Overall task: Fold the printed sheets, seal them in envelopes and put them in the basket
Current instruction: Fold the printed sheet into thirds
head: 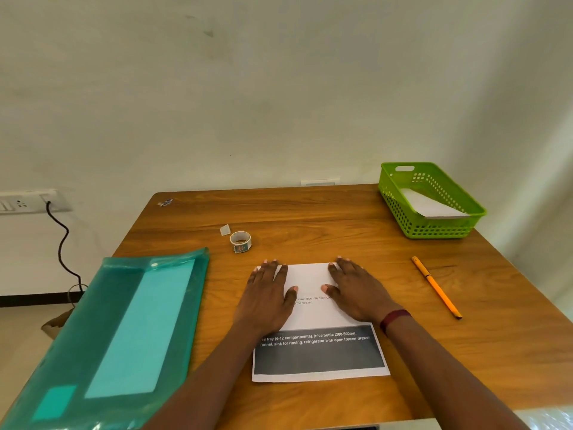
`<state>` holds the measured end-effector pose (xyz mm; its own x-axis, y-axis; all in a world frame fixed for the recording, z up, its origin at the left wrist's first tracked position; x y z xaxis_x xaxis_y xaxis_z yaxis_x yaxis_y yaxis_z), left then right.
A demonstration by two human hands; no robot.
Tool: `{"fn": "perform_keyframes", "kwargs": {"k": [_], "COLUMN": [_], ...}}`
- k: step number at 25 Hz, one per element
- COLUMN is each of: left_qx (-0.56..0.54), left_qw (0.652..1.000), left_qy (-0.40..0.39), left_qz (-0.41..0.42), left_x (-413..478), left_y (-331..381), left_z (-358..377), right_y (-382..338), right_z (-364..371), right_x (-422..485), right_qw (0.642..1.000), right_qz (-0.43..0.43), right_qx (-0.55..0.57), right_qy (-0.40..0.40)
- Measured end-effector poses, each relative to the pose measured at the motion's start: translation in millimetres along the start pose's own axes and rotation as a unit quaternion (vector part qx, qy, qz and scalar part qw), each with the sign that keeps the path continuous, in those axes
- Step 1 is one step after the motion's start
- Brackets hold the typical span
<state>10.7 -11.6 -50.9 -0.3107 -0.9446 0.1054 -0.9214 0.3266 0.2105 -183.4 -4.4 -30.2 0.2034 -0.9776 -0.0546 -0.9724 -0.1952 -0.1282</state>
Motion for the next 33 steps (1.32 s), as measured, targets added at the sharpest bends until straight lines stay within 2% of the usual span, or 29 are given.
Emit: {"fn": "perform_keyframes", "kwargs": {"k": [2,4,6,10,13,15,21,24,27,33], "left_qx": [-0.044,-0.08,-0.084,-0.018,0.008,0.017,-0.015,-0.068,-0.114,-0.229], "left_qw": [0.998,0.996,0.996,0.987,0.979,0.978,0.994,0.995,0.992,0.962], "left_qy": [0.034,0.024,-0.031,-0.147,-0.195,-0.196,-0.091,-0.031,0.032,0.134], "left_qz": [0.0,-0.012,-0.031,-0.058,-0.061,-0.064,-0.062,-0.068,-0.038,-0.062], "left_x": [0.5,5.0,14.4,38.0,48.1,51.0,39.0,27.1,15.4,1.5], "left_y": [-1.6,-4.9,-8.1,-2.1,4.1,2.5,-4.7,-10.2,-7.1,-10.5], "left_z": [-7.0,-14.2,-22.2,-35.4,-35.1,-33.6,-35.5,-37.2,-39.6,-48.3], "right_y": [6.5,10.2,10.6,11.8,10.3,9.8,10.7,9.4,9.1,22.8], "right_z": [-8.6,-15.4,-18.4,-21.1,-22.4,-22.9,-23.9,-24.5,-20.9,-25.9], "right_x": [6.0,12.3,18.5,30.1,35.3,36.5,27.7,18.2,8.6,-8.2], "right_qw": [0.999,0.999,0.998,0.996,0.996,0.997,0.999,0.997,0.992,0.961], "right_qz": [0.006,0.016,0.018,0.023,0.023,0.023,0.031,0.04,0.04,0.009], "right_qx": [0.035,0.052,0.058,0.063,0.042,0.034,0.031,0.037,0.063,0.214], "right_qy": [0.011,-0.001,-0.026,-0.066,-0.081,-0.067,0.013,0.053,0.105,0.177]}}
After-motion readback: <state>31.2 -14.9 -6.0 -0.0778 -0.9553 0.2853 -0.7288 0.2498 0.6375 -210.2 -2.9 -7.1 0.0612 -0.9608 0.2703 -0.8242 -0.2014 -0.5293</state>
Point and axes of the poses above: each hand's wrist, its own x-axis towards the middle knuckle, its own z-axis out of the palm, y = z × x, the point moved 5 cm from there along x, towards the middle knuckle, and after that the axes turned 1 degree about -z, right-handed, at the moved point
